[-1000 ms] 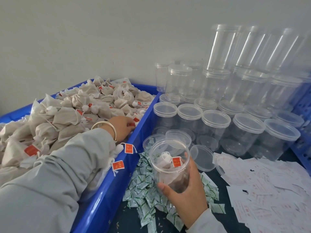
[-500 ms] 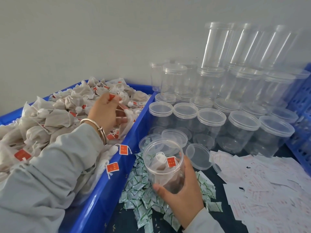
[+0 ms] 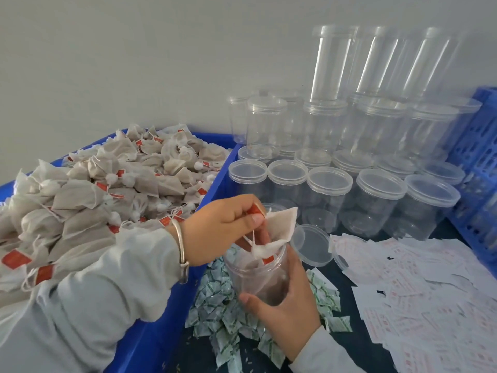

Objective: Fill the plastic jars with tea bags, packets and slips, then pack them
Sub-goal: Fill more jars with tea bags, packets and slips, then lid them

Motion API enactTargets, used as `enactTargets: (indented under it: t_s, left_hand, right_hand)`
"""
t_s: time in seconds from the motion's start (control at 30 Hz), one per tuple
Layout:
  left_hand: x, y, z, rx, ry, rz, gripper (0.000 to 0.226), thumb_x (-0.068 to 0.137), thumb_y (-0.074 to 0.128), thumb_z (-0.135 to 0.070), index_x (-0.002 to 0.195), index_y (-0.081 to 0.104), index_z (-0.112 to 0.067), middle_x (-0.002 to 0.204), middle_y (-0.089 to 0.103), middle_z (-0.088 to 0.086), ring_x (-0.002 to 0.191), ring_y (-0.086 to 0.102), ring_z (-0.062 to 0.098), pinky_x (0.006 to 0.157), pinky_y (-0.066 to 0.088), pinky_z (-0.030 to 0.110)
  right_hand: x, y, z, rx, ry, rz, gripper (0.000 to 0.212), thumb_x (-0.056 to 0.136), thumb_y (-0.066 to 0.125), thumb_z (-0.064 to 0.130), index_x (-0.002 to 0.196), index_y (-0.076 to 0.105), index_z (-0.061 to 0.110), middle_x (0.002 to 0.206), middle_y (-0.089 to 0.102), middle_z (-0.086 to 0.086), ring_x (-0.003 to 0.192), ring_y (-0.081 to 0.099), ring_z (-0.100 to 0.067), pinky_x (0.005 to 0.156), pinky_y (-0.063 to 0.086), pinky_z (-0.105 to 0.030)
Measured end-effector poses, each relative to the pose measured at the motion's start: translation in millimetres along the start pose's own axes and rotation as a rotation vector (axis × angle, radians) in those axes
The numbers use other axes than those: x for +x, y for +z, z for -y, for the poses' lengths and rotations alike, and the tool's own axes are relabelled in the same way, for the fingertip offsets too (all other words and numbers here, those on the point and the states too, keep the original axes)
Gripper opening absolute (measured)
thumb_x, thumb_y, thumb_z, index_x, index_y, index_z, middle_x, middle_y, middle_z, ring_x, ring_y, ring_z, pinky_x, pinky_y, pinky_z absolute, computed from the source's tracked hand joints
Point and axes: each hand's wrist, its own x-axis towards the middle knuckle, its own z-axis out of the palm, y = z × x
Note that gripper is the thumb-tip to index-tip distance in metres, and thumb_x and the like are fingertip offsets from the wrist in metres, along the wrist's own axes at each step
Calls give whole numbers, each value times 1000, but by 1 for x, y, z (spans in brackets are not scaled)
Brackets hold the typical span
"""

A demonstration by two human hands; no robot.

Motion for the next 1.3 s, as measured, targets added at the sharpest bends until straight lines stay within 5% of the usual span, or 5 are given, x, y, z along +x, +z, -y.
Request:
enactTargets:
  t_s: [0.27,0.57,0.7,0.83,1.3]
  left_hand:
    - [-4,12,-8,514,7,187,7,94,47,-33,90,50,-38,64,56,-31,60,54,-10,58,37,5]
    - [5,-52,15,737,-140,-399,24,89,49,-36,110,58,-28,105,58,-12,99,57,3,80,41,14]
    - [4,-71,40,1163,-686,11,46,93,50,-38,136,43,-21,139,46,5,123,47,23,98,37,32]
    - [14,-63,47,1158,-721,255,43,99,42,-26,141,37,-20,140,48,4,124,48,21,92,36,23]
    - [21,-64,55,1177,-735,211,32,96,47,-18,126,57,-21,120,62,3,106,58,20,82,39,20]
  right_hand:
    - [1,3,-2,9,-10,31,107,53,88,34,144,31,34,140,45,4,131,44,-14,106,40,-43]
    - [-2,-1,-4,-17,4,24,111,50,86,52,142,25,45,135,46,15,127,45,-4,108,39,-38]
    - [-3,-1,-3,-7,13,33,111,50,87,54,141,26,47,134,47,16,125,46,-3,108,40,-38]
    - [-4,-2,-1,0,9,31,110,49,86,54,141,26,47,134,46,18,125,45,0,108,39,-37]
    - [-3,-2,-1,11,0,51,109,50,87,51,141,26,46,135,46,15,127,45,-4,108,40,-38]
